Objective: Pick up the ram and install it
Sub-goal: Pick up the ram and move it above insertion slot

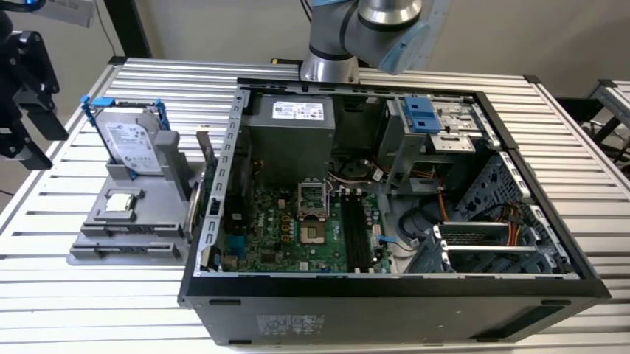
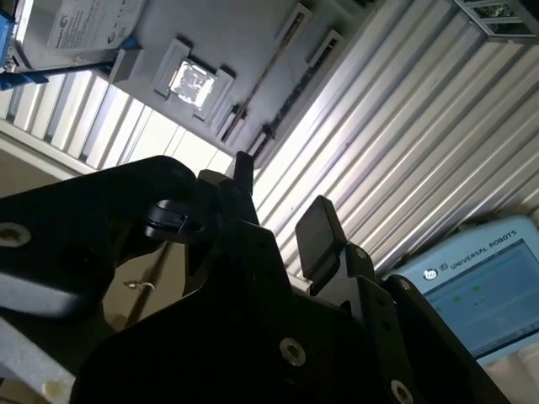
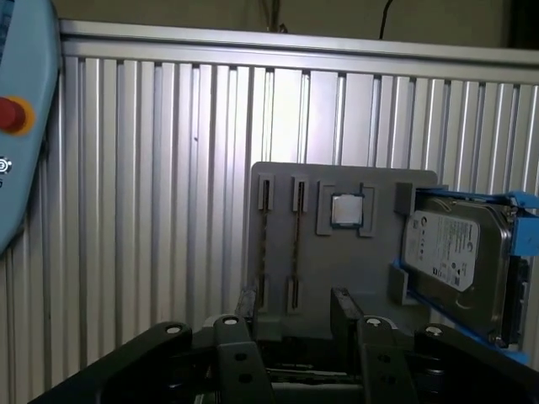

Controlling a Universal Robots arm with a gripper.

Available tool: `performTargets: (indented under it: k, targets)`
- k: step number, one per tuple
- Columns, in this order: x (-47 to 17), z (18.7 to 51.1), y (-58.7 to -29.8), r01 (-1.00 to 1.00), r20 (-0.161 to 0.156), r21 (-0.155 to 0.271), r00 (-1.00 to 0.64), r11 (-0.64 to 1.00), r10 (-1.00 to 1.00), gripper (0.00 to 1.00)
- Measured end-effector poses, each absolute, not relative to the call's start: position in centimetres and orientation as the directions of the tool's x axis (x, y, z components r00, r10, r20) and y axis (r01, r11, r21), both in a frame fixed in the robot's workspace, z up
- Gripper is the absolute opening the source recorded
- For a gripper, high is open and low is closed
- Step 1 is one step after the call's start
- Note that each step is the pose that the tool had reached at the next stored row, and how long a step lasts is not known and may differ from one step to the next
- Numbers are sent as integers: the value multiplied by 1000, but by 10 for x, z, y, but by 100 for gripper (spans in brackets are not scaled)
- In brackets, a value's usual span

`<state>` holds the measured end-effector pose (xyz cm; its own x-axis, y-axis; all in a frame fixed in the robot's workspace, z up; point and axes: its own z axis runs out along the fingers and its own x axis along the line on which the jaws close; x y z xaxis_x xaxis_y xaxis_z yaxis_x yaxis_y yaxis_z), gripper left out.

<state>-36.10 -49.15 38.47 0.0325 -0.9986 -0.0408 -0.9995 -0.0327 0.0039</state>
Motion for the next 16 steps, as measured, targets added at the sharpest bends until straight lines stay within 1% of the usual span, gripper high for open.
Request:
performTargets:
  k: [16]
  targets:
    - [-361, 364, -490, -999, -41, 4, 32, -33, -999, 0]
